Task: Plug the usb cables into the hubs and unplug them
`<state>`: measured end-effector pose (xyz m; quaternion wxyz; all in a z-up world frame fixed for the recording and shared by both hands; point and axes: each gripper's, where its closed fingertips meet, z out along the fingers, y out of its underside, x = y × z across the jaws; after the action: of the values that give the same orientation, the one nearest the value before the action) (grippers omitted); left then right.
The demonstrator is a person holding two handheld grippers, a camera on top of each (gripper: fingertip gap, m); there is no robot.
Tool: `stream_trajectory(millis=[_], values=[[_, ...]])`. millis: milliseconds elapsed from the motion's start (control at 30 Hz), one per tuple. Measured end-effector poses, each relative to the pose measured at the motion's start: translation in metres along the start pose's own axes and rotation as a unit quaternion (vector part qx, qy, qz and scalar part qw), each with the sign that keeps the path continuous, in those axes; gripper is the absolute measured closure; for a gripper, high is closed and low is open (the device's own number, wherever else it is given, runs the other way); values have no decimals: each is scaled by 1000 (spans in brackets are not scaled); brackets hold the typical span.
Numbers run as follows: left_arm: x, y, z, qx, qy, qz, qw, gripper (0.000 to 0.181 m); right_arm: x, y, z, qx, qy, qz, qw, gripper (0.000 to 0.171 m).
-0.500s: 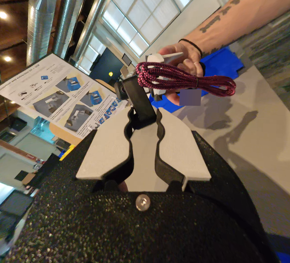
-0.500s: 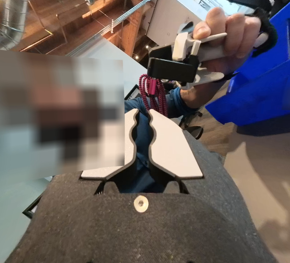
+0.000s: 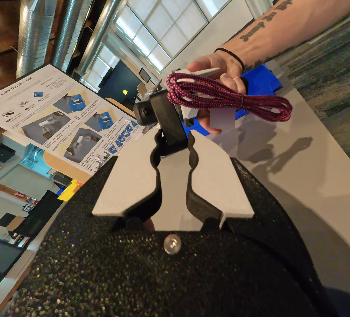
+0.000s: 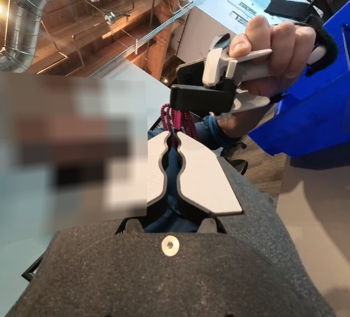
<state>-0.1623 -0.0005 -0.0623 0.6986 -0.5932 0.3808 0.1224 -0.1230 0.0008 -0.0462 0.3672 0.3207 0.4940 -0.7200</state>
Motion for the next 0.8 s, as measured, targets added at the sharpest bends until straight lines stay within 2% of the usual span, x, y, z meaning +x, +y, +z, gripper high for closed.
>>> stream_trajectory(millis=[300,800], values=[[6,2,4,-8,8,3,1000,157,7,1,1,10,-2,9,1000,156],[-2,18,5,-37,-11,-23,999,160,23,-1,1,34,25,8,999,163]])
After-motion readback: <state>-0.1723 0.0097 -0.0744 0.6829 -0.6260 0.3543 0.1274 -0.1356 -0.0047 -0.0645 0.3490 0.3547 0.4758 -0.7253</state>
